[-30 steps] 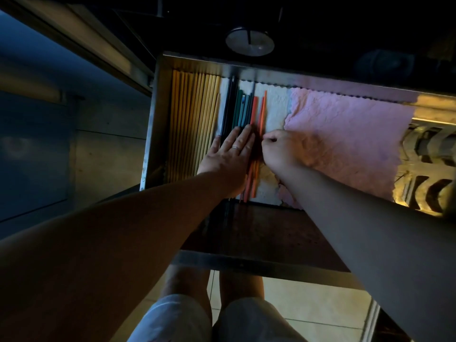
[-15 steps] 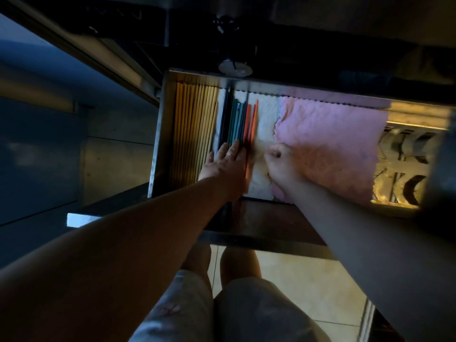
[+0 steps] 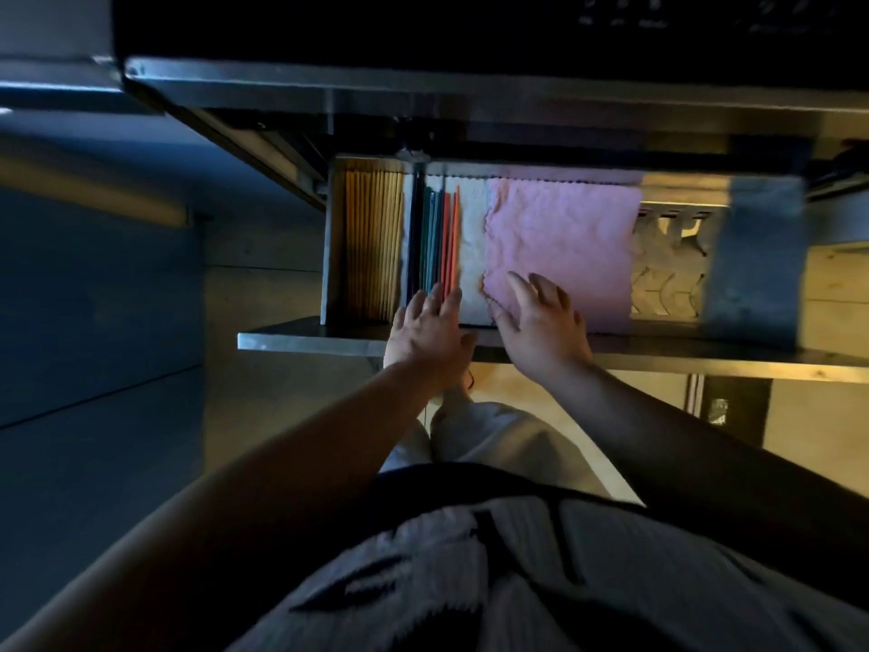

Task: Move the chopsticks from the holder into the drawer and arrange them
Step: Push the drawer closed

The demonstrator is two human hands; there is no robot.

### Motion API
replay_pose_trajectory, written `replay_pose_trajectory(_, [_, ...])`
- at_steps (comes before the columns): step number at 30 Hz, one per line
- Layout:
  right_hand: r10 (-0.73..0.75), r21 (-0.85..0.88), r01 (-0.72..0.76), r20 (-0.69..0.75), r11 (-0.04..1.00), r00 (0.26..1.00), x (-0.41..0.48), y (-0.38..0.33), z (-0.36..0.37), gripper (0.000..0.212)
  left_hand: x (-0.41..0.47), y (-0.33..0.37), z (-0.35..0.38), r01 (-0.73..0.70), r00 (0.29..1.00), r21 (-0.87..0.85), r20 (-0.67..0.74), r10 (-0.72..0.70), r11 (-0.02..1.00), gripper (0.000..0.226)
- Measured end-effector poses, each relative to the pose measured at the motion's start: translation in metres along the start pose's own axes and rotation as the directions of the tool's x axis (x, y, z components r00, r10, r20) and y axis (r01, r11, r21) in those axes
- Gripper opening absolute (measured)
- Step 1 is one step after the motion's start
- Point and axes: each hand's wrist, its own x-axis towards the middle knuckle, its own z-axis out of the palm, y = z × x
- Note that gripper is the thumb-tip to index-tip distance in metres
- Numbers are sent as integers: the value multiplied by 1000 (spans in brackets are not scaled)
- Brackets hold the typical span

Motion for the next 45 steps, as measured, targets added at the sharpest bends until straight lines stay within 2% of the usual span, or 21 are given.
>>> replay_pose_trajectory(6, [21,-281,15,126,959,992,-52,28,-9,65,-52,-5,23,-113,993,121,55,107,986,68])
replay_pose_trajectory(10, [87,-268,-17,248,963,965,-85,53,-10,68,-77,-6,22,-92,988,78,135,81,993,61])
replay_pose_trajectory(12, [91,-225,-28,278,974,956,-98,60,-13,67,-79,-7,18,1,981,-52,192,9,999,52])
replay_pose_trajectory(14, [109,-134,-76,261,988,959,-105,62,-19,63,-77,-7,12,129,959,-240,278,-59,962,50])
replay_pose_trajectory(16, [159,38,-170,213,985,964,-108,61,-24,57,-69,-10,13,274,936,-443,327,-131,854,64])
replay_pose_trajectory(17, [204,141,-235,204,962,958,-108,60,-26,55,-67,-8,11,362,912,-513,368,-182,778,64])
replay_pose_trajectory(19, [335,358,-400,232,843,913,-103,56,-29,52,-62,-5,5,464,881,-629,398,-255,623,42])
replay_pose_trajectory(20, [412,482,-496,276,723,869,-100,53,-31,51,-61,-3,1,510,860,-708,425,-282,489,34])
replay_pose_trajectory(21, [472,611,-576,346,543,811,-95,49,-35,51,-59,-2,-1,552,831,-779,483,-277,297,32])
replay_pose_trajectory(22, [497,715,-624,436,315,750,-89,47,-40,53,-57,-2,-2,591,797,-795,552,-245,134,35])
replay_pose_trajectory(23, [480,768,-635,528,83,700,-82,47,-45,57,-54,-1,-3,605,783,-796,591,-195,15,40])
replay_pose_trajectory(24, [434,778,-619,597,-108,675,-77,48,-49,61,-54,1,-5,613,772,-788,614,-164,-64,45])
replay_pose_trajectory(25, [381,768,-596,636,-232,671,-71,50,-51,66,-52,2,-5,605,771,-782,622,-136,-148,52])
replay_pose_trajectory(26, [335,755,-579,656,-309,676,-67,52,-53,71,-51,3,-5,596,773,-776,624,-117,-204,58])
replay_pose_trajectory(29, [310,754,-519,646,-403,697,-66,53,-54,79,-49,9,-6,578,771,-736,634,-59,-352,70])
replay_pose_trajectory(32, [335,772,-456,614,-442,715,-66,53,-56,89,-45,7,-6,565,783,-719,622,-11,-405,80])
replay_pose_trajectory(35, [325,753,-392,606,-528,726,-64,53,-57,82,-45,6,-8,543,805,-703,591,46,-459,86])
replay_pose_trajectory(41, [373,767,-312,570,-560,732,-43,47,-68,80,-32,7,-22,503,840,-705,535,91,-500,100])
replay_pose_trajectory(45, [372,784,-248,514,-569,773,-28,44,-79,79,-20,16,-33,441,876,-742,479,61,-505,103])
